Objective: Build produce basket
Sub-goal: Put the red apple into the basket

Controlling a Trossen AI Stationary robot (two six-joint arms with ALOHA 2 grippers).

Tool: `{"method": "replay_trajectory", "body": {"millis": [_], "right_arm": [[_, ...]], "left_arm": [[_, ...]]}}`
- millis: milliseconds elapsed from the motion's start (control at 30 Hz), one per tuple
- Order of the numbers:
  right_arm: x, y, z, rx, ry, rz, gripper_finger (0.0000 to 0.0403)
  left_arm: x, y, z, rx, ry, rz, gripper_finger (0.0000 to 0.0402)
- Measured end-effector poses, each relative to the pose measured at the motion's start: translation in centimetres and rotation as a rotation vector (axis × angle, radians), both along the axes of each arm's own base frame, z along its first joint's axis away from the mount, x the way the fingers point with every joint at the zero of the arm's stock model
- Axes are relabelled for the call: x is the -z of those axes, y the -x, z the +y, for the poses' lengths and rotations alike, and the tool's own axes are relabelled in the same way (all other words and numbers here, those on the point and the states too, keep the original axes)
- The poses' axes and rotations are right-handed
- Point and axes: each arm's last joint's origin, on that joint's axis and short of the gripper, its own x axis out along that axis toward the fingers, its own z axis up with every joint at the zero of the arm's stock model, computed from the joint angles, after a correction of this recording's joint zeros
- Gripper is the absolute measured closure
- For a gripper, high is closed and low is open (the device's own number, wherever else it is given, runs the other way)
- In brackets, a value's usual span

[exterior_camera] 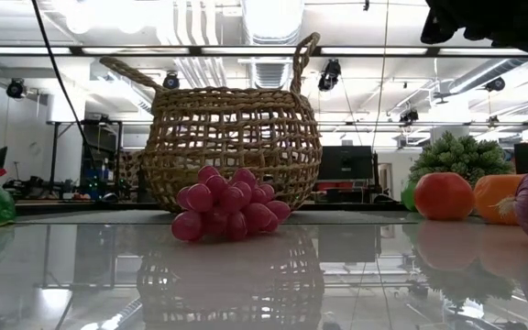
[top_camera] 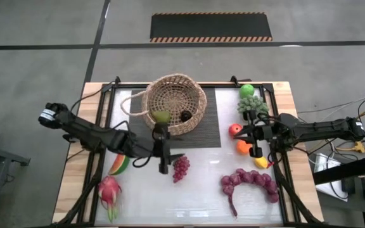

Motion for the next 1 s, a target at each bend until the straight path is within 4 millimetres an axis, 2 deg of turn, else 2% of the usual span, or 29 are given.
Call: {"method": "replay_trajectory", "body": {"millis": [233,700,833,1000], "right_arm": [[0.2,-0.3,0.0,-0.012,-0.059,0.037,0.0377],[1.4,-1.9,-0.2,0.021,-0.276,0.196,0.0239],[1.6,-2.0,-0.2,0.013,-0.338,0.224,0.0216],[1.8,-2.0,-0.3,0.022,-0.401,0.26,0.0208]], "left_arm": [[0.5,0.9,-0.1,0.009,0.003,-0.012,0.0169],[1.2,1.6,0.1,0.03,-0.077,0.014,0.0168],[2.1,1.9,0.2,0.032,-0.084,0.024,0.0168],[2.3,3.0,0.6,0.045,-0.113,-0.042,0.0168]]}}
